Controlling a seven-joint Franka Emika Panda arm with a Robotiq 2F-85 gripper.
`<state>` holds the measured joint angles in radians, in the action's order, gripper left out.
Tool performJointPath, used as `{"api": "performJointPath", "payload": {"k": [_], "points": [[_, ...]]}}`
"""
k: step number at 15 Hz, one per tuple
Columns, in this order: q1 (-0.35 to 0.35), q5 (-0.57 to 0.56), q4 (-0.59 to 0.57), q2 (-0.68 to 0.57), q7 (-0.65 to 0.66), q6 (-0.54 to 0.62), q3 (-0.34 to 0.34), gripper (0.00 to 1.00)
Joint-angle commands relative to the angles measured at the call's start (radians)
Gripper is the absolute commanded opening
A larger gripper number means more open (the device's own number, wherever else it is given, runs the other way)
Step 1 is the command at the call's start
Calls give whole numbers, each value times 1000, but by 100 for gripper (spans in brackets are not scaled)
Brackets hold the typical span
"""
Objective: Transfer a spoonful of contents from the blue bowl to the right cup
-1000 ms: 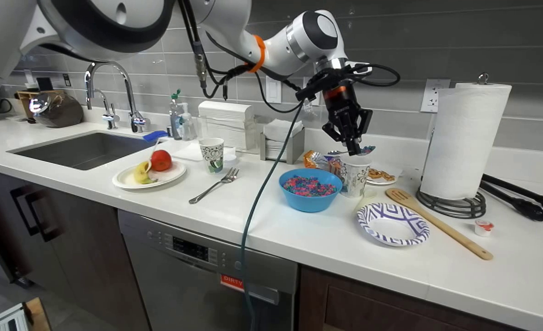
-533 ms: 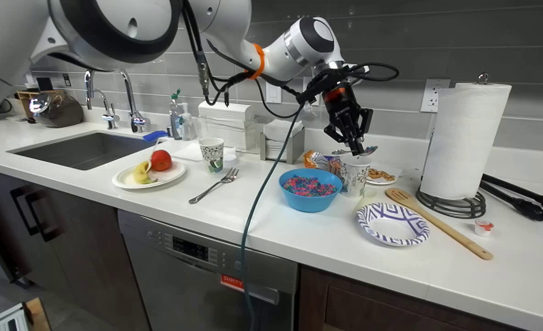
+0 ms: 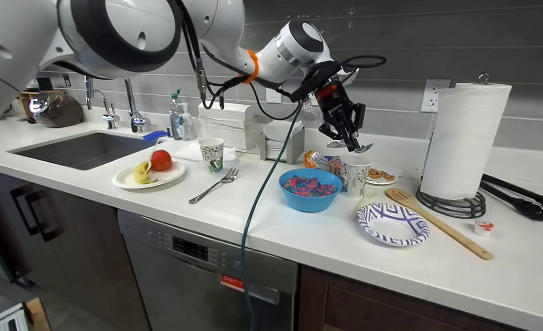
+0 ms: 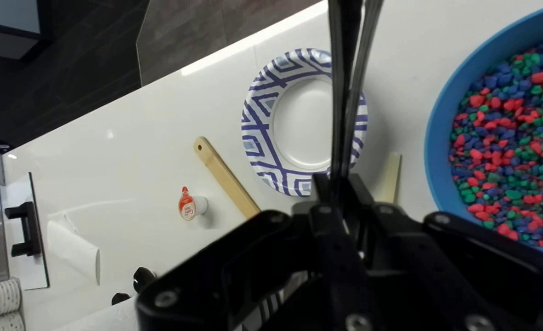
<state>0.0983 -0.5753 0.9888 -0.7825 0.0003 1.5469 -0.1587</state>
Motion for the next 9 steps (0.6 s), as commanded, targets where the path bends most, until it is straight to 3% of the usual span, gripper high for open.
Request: {"api": "performJointPath", "payload": {"k": [1,9], "points": [[15,-52,-77,-56,-21,-52,-19,3],[34,-146,-152,-126,-40,-67,-21,3]]}}
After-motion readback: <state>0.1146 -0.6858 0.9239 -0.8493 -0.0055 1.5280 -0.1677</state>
